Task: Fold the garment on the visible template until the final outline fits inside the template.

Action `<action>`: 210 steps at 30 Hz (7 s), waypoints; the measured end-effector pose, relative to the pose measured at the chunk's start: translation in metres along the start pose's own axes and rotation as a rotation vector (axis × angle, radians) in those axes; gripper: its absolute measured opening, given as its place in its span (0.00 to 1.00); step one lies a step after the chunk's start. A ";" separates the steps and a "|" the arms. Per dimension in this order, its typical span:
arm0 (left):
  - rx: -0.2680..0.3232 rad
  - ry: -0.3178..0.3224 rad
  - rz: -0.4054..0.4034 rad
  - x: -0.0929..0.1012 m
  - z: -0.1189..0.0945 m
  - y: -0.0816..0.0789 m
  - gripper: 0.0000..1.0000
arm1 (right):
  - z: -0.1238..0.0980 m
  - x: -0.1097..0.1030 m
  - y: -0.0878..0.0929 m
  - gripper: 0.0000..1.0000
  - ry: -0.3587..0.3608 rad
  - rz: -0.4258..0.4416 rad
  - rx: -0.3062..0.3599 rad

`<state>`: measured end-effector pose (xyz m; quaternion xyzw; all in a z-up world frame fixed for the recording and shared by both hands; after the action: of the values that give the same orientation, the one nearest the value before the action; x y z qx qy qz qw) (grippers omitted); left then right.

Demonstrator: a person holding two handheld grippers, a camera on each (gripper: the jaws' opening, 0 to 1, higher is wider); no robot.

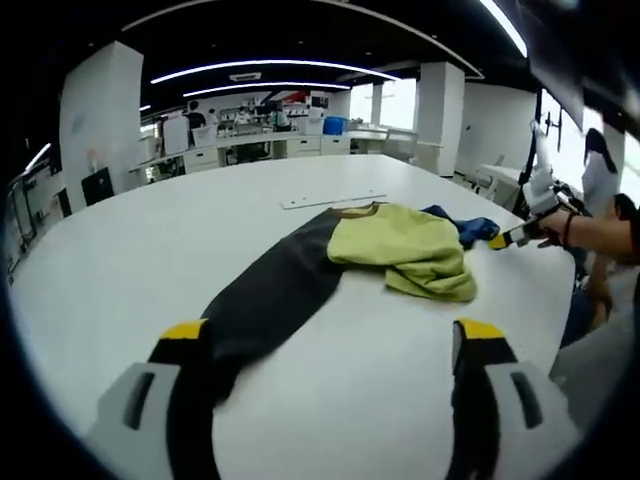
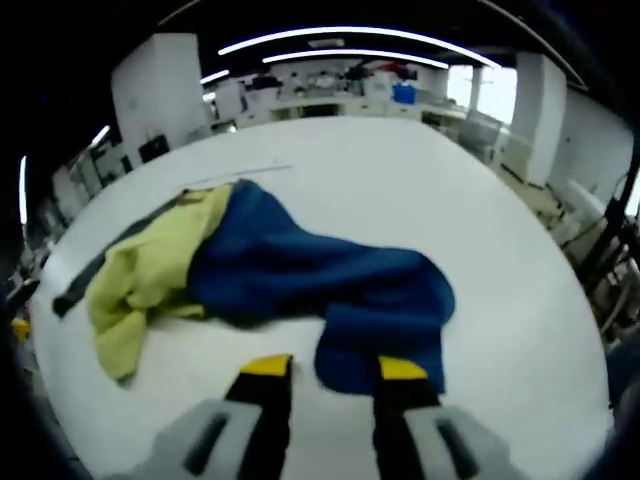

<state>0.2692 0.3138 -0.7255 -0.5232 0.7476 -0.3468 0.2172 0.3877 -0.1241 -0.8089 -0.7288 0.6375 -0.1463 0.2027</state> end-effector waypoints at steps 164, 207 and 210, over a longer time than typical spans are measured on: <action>-0.147 0.283 0.180 0.063 0.167 -0.030 0.08 | 0.020 -0.098 -0.025 0.05 -0.190 -0.098 0.023; -0.153 0.125 -0.054 0.047 0.014 0.009 0.01 | -0.088 -0.073 0.019 0.00 -0.304 -0.237 0.015; -0.161 0.126 -0.075 0.047 0.008 0.016 0.01 | -0.090 -0.072 0.024 0.00 -0.306 -0.237 0.011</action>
<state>0.2482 0.2706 -0.7410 -0.5439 0.7649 -0.3257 0.1141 0.3137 -0.0655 -0.7388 -0.8113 0.5082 -0.0603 0.2827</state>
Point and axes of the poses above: the point that each gripper's makers call its tool centre point, and the gripper's own axes: z roughly forward along the fingers, x roughly to its right, y roughly out of its underside, the point moved 5 cm from there along -z, roughly backward along the fingers, and after that the axes turned 13 degrees about -x, right-handed, at the moved point
